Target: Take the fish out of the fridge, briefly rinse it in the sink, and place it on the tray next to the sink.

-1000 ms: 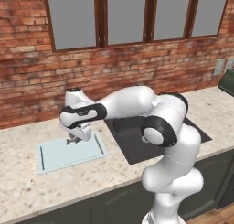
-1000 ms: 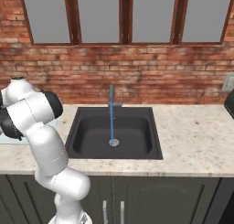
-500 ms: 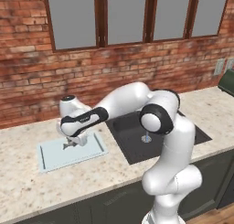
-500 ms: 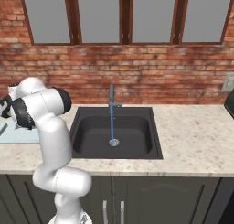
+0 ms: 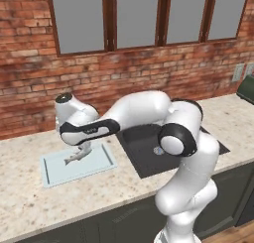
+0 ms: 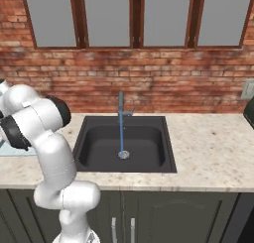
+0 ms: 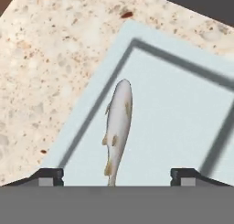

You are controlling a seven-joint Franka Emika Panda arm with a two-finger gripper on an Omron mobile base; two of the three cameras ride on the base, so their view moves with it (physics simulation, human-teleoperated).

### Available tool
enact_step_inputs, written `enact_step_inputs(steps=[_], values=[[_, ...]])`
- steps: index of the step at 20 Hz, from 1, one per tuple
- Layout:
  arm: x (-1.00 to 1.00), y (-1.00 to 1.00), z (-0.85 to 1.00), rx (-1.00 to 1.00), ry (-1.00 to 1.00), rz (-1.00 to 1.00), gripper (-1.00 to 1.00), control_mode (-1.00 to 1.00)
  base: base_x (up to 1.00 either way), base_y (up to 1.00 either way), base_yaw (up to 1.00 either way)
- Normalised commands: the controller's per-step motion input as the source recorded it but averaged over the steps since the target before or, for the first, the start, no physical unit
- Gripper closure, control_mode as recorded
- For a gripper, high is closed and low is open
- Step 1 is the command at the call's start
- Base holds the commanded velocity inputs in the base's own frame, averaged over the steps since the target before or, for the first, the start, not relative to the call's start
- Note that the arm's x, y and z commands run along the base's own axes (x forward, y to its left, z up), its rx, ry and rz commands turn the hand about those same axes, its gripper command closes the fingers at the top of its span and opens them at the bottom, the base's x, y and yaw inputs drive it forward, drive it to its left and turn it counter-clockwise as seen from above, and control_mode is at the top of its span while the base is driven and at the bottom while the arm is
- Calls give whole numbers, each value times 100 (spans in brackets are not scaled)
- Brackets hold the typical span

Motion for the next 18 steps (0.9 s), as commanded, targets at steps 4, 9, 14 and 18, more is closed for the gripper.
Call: enact_step_inputs(steps=[4, 9, 14, 18], values=[[-97, -2, 99, -11, -71, 0, -100, -100, 0, 0, 0], [-100, -89, 20, 0, -54, 0, -100, -100, 0, 0, 0], [-100, -100, 15, 2, -48, 0, -100, -100, 0, 0, 0], [-100, -100, 11, 10, -40, 0, -100, -100, 0, 0, 0]])
